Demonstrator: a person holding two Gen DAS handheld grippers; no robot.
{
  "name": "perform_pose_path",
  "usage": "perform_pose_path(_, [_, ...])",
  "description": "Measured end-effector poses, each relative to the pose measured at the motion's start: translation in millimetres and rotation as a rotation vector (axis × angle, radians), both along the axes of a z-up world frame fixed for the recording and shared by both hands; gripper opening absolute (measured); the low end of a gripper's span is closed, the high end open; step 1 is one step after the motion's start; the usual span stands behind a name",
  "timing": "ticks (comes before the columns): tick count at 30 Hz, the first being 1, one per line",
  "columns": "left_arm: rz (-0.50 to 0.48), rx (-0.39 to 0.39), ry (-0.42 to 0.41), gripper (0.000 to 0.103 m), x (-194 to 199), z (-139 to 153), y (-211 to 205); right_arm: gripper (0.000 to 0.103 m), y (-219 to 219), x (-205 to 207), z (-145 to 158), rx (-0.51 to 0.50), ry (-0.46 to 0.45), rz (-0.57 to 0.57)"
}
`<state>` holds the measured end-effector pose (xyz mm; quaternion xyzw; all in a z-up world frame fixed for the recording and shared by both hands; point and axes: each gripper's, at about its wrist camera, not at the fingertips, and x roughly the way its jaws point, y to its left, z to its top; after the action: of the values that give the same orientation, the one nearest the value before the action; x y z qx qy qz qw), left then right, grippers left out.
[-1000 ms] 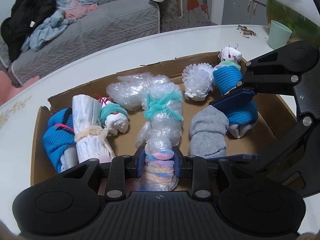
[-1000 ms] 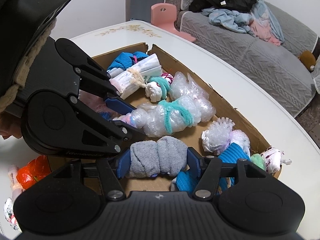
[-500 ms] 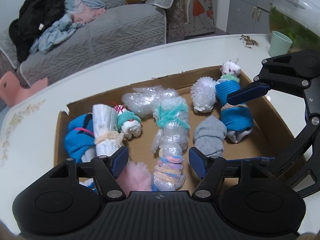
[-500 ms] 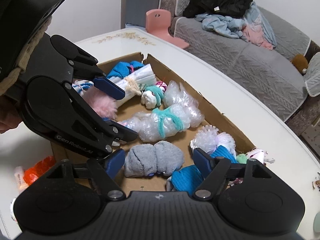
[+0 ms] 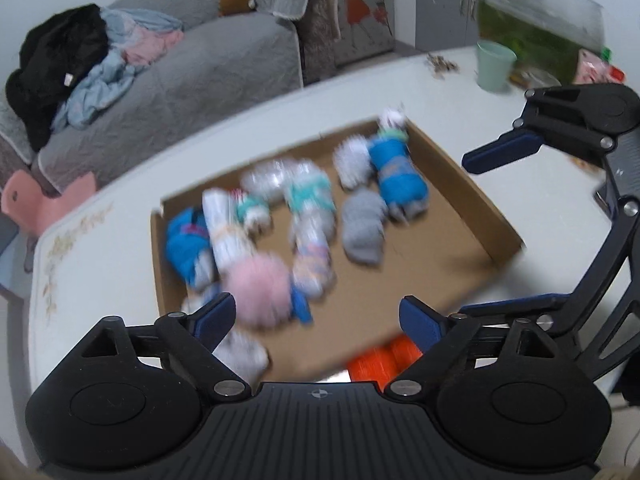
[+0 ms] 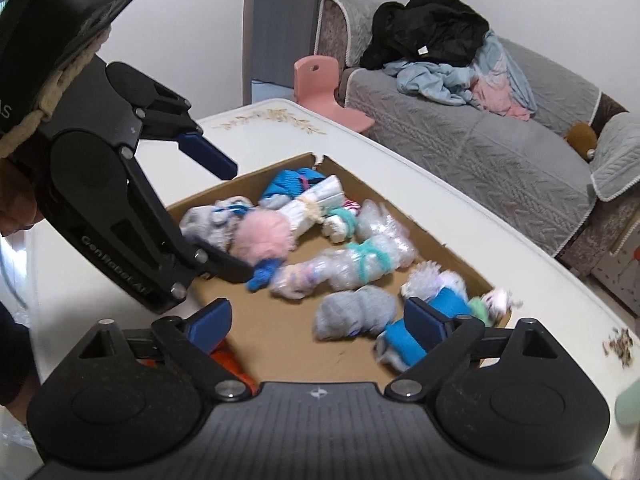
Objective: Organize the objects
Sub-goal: 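Open both grippers and withdraw them from the tray toward the remaining bundles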
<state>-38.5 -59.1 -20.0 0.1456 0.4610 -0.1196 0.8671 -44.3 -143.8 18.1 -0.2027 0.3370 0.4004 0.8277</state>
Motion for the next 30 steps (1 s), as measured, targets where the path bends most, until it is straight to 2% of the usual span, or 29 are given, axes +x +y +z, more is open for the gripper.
perform_pose_path(6, [0.060, -0.004, 0.072, 0.099, -55, -27, 5, 0.102, 5, -58, -13, 0.011, 0.043, 0.019])
perform_pose_path(9, [0.112, -0.045, 0.125, 0.099, -70, -46, 10, 0.102, 8, -78, -32, -0.005, 0.072, 0.033])
perform_pose_path(11, [0.130, -0.050, 0.129, 0.099, -78, -53, 11, 0.102, 12, -88, -43, -0.040, 0.073, 0.069])
perform_pose_path(15, [0.162, -0.065, 0.134, 0.099, -85, -61, 12, 0.102, 25, -96, -62, -0.092, 0.070, 0.117])
perform_pose_path(22, [0.229, -0.082, 0.132, 0.101, -83, -57, 26, 0.102, 37, -93, -83, -0.112, 0.091, 0.075])
perform_pose_path(24, [0.254, -0.095, 0.139, 0.101, -81, -59, 32, 0.095, 38, -92, -92, -0.127, 0.121, 0.059])
perform_pose_path(26, [0.267, -0.104, 0.146, 0.101, -80, -63, 34, 0.077, 36, -88, -99, -0.126, 0.154, 0.046])
perform_pose_path(27, [0.268, -0.107, 0.148, 0.101, -80, -64, 33, 0.072, 36, -85, -100, -0.126, 0.173, 0.039])
perform_pose_path(28, [0.265, -0.106, 0.145, 0.101, -80, -65, 32, 0.067, 34, -85, -101, -0.118, 0.186, 0.031])
perform_pose_path(30, [0.248, -0.103, 0.139, 0.101, -81, -68, 26, 0.065, 30, -85, -100, -0.109, 0.197, 0.030])
